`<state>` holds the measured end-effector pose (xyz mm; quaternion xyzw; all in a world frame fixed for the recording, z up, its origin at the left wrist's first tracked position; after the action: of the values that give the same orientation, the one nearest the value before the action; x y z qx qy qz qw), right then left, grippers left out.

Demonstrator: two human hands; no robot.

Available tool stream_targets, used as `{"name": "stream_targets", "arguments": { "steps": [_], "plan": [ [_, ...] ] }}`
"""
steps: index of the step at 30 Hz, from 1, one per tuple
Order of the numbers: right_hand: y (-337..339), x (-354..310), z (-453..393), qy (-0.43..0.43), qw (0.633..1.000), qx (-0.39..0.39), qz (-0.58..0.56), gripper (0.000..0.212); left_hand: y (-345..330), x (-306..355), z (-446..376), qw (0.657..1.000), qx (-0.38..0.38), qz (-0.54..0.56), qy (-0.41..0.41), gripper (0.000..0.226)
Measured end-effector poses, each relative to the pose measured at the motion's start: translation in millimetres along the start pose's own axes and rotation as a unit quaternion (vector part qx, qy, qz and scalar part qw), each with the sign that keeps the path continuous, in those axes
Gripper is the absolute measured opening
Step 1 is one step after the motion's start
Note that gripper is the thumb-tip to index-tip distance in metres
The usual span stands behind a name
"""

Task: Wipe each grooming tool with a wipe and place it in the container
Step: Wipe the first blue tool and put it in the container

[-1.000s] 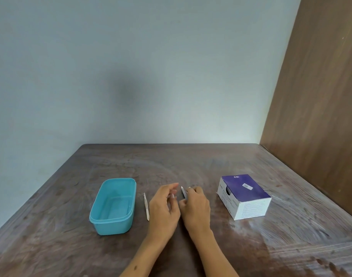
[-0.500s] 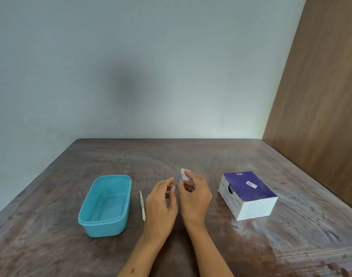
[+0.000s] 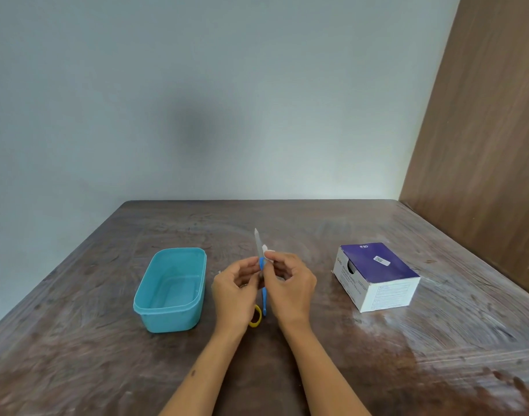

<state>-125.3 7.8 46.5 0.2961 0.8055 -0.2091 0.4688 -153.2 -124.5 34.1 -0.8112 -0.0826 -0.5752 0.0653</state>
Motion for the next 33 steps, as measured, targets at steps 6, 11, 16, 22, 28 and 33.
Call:
{"name": "stream_targets", "arguments": {
  "steps": [6, 11, 16, 22, 28, 33],
  "plan": [
    [12, -2, -2, 0.026, 0.997, 0.042, 0.061, 0.026, 3, -8, -4, 0.999, 0.019, 0.029, 0.028, 0.026],
    [-2, -9, 5, 0.08, 0.993, -0.013, 0.081, 0.017, 3, -1, -3, 1.0, 0.013, 0.025, 0.014, 0.029],
    [-3, -10, 5, 0.088, 0.994, -0.022, 0.065, 0.012, 3, -1, -4, 0.999, 0.009, 0.034, 0.014, 0.032],
    [-8, 5, 2, -0.012, 0.998, -0.06, 0.022, 0.03, 2, -5, -5, 0.998, -0.003, 0.058, 0.03, 0.031],
    [-9, 9, 2, -0.027, 0.996, -0.075, 0.046, 0.03, 3, -3, -3, 0.999, -0.005, 0.028, 0.026, 0.033],
    [-12, 12, 3, -0.045, 0.994, -0.093, 0.023, 0.032, 6, -1, -4, 1.0, 0.002, 0.001, 0.019, 0.037]
  ]
}}
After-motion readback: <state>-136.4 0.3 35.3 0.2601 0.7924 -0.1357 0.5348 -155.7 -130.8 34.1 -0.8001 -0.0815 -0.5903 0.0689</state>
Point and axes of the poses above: each hand's wrist, its own z-axis away from the middle knuckle, its own y-axis out of the back of the hand, x = y × z, the point moved 8 cm from there along -z, towards the middle knuckle, and after that the axes turned 6 degrees about x, right-handed, at the moved point
